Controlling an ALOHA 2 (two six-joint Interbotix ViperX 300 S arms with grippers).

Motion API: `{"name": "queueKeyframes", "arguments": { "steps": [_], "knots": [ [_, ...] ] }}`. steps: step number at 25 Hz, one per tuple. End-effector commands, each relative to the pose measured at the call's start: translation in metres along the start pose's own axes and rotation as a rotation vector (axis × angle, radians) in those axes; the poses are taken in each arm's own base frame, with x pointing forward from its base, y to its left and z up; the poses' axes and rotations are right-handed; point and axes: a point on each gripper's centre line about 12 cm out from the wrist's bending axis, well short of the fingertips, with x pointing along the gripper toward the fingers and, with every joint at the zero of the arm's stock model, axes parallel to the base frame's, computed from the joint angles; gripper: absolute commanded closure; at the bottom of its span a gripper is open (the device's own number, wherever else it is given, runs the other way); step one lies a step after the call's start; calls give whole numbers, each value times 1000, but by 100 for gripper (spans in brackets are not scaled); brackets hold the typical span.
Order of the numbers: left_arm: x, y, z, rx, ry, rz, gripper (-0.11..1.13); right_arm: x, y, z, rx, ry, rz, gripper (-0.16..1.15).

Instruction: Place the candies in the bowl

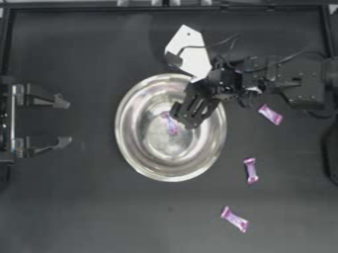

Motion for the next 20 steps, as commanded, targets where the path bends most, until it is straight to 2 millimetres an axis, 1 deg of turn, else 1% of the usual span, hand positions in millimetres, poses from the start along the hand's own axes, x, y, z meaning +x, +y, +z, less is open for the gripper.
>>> {"name": "queueKeyframes", "arguments": {
  "steps": [1,3,7,11,14,17,20],
  "knots": [
    [4,0,2,-2,4,2,1,-23,-2,10,-8,-58,3,3],
    [4,0,2,-2,4,2,1,-28,-11,9,-3,-57,-23,3],
    [4,0,2,-4,6,2,1,-38,-36,0,20,-22,-86,3],
    [4,0,2,-4,4,2,1,-49,-53,-7,36,-29,-119,3],
    [4,0,2,-4,4,2,1,-57,-70,-13,83,-30,-146,3],
    [4,0,1,-4,6,2,1,-59,-93,-21,144,-17,-189,3],
    [4,1,1,-4,6,3,1,-57,-108,-34,146,23,-242,3]
  ]
}}
